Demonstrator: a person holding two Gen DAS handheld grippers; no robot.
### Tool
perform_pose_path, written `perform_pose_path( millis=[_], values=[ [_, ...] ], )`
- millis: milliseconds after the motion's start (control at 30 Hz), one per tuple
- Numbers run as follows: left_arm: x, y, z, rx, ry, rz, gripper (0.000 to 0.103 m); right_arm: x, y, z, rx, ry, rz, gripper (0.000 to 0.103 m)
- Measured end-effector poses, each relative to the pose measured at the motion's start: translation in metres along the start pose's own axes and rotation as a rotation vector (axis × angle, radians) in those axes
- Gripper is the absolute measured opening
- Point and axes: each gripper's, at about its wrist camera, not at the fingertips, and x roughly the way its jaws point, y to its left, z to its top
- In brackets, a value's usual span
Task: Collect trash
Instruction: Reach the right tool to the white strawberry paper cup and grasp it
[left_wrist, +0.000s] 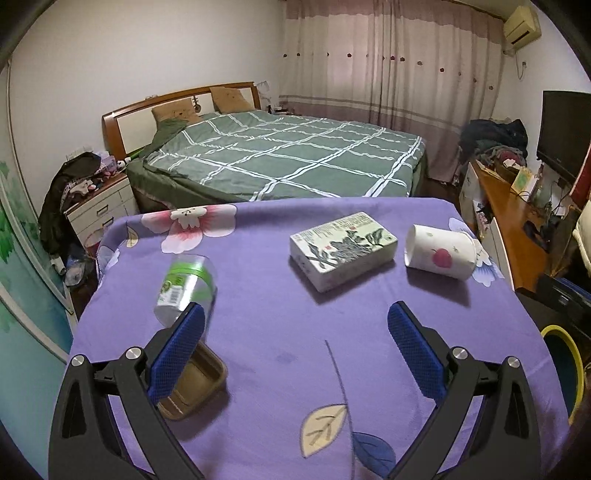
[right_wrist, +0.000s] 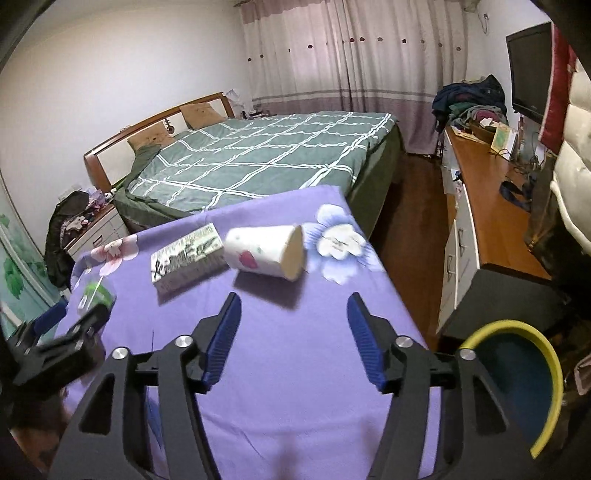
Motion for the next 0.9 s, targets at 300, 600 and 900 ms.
perform_pose_path(
  millis=[300,600,900],
  values=[
    [-0.003,0.021,0.004,-0.039,0.003,-0.056,0.098,0.077,0.05,0.021,-0.007,0.003,-0.088,0.09],
    [0.006,0.031,0.004,-0.089,0.04,-0.1,0.098,0.12,0.06,0.029,0.005,0.033,-0.177,0.091],
    [0.025,0.038,0.005,-0.106,0.079,-0.063,0.098,0.146,0.063,0.028,-0.004,0.086,-0.183,0.092]
  ],
)
